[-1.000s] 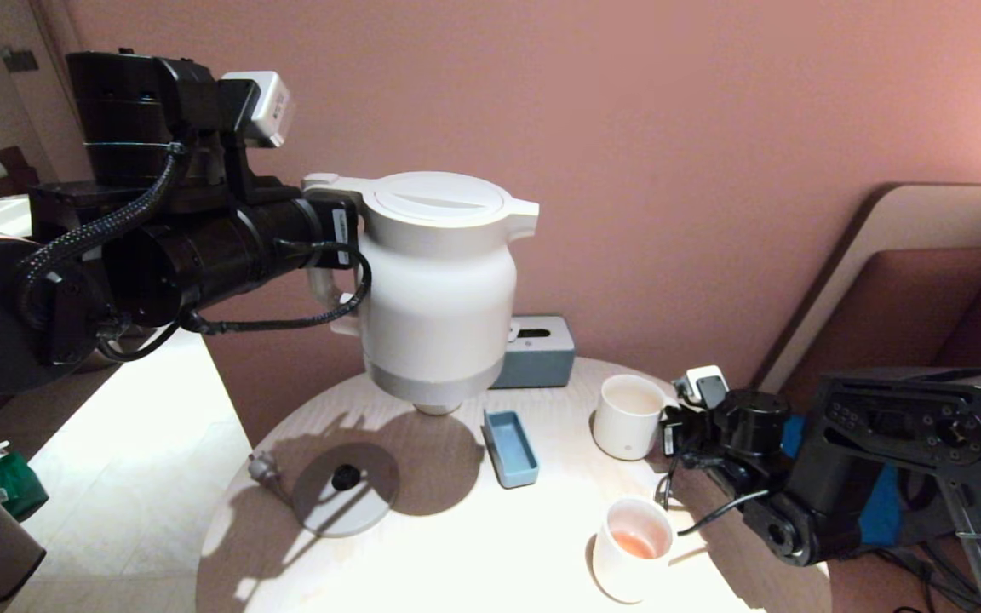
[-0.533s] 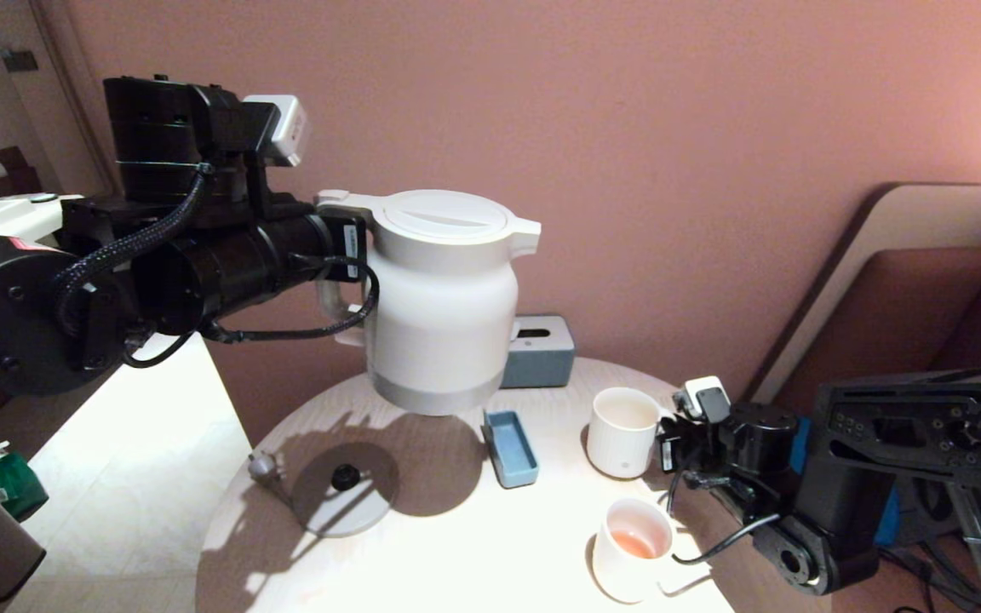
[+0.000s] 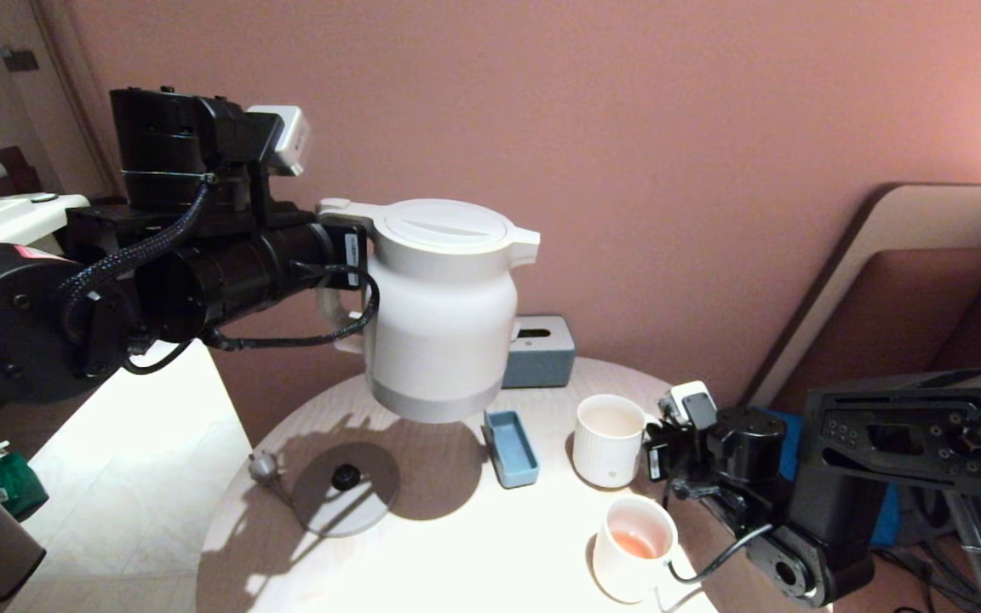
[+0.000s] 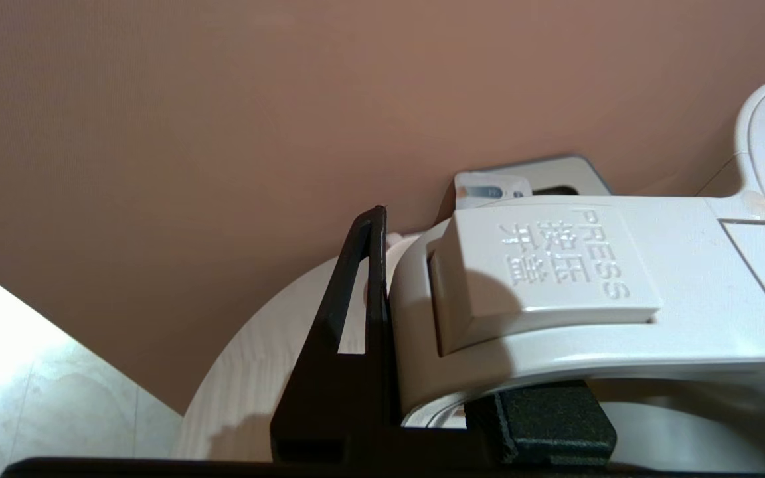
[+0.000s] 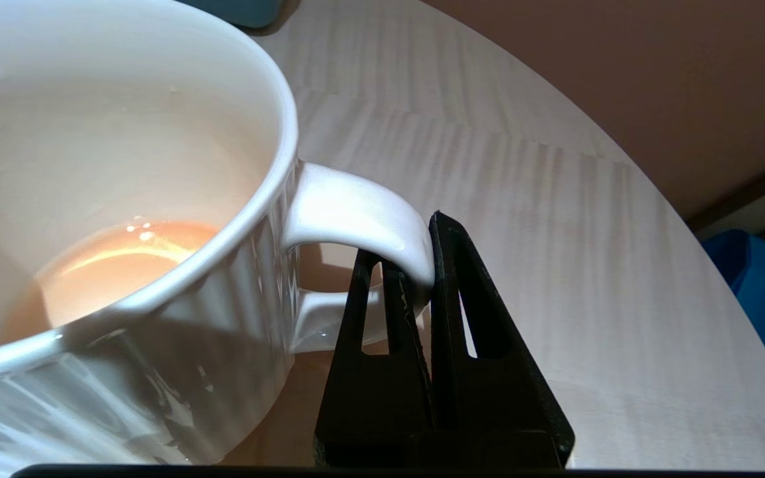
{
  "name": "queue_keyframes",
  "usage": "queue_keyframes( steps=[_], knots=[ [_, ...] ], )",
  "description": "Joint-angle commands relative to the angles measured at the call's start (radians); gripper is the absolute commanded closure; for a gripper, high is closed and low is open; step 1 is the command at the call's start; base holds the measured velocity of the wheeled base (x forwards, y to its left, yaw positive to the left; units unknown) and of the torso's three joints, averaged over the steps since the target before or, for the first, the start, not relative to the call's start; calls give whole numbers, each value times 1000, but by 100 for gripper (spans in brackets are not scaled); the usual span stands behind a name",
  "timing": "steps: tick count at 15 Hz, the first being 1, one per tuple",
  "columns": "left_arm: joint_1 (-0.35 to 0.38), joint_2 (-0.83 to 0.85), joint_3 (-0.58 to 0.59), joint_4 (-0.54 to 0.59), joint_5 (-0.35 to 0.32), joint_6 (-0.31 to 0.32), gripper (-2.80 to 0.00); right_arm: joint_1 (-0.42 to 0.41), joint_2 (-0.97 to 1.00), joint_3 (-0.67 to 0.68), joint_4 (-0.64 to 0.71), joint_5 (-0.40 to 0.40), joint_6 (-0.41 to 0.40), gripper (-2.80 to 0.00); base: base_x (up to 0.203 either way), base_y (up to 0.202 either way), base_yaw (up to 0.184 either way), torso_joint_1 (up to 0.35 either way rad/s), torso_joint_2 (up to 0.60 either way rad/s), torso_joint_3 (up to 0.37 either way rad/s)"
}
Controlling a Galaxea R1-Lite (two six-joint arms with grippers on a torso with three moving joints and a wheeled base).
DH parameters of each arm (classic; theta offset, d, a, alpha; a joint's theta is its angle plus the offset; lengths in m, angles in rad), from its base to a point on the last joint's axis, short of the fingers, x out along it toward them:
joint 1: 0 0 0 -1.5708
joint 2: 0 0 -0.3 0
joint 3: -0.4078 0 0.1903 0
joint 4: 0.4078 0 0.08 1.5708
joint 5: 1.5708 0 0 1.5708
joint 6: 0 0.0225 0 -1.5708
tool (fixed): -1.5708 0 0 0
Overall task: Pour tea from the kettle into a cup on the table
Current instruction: Pour water into the cup
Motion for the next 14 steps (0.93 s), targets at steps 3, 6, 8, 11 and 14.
queue_keyframes(
  steps=[3,6,8,11,14],
  knots=[
    [0,2,18,-8,2,1,0,24,-1,-1,-15,-1,-1,0,0,0,0,0,0,0],
    [0,1,19,-8,3,1,0,29,-1,2,-15,-1,-1,0,0,0,0,0,0,0],
    [0,1,19,-9,2,1,0,38,-1,3,-15,-1,-3,0,0,0,0,0,0,0],
    [0,-1,19,-7,2,1,0,41,2,-3,-15,-1,-5,0,0,0,0,0,0,0],
    [0,-1,25,-9,2,1,0,47,8,-10,-15,-1,-5,0,0,0,0,0,0,0]
  ],
)
